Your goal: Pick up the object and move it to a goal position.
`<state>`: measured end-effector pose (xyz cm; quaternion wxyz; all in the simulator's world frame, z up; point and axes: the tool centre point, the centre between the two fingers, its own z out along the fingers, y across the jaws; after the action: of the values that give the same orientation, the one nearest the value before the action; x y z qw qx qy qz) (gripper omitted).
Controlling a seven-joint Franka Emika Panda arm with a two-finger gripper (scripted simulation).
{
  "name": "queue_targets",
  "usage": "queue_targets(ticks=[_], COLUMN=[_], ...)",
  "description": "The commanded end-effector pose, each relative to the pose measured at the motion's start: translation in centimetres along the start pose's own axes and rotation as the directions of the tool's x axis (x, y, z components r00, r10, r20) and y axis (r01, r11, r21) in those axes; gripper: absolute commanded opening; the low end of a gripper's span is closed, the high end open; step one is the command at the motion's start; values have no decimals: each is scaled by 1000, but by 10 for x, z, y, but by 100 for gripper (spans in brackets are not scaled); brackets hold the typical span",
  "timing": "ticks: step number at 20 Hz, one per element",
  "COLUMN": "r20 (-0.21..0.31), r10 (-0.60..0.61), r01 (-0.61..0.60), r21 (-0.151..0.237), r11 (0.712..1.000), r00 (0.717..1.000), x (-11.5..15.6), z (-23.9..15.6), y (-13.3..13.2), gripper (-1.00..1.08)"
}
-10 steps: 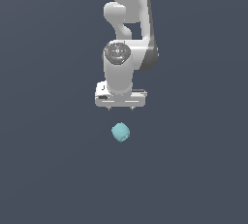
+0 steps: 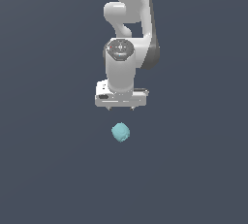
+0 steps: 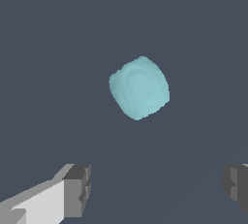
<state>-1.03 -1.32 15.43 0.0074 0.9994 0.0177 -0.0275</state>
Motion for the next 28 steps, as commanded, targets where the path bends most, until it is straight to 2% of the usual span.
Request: queue_targets(ticks=[1, 9, 17, 22, 28], r20=[-6, -7, -15, -25, -38], r10=[-8, -33, -148, -261, -400], r01=[8, 33, 147, 261, 400], r21=[-7, -6, -8, -10, -13], r11=[1000, 999, 989, 965, 916], r00=[1000, 999, 989, 965, 916], x=[2, 5, 17, 30, 45], z=[-4, 0, 12, 25, 42], y=[0, 0, 1, 2, 2], gripper=[100, 100, 100, 100, 100])
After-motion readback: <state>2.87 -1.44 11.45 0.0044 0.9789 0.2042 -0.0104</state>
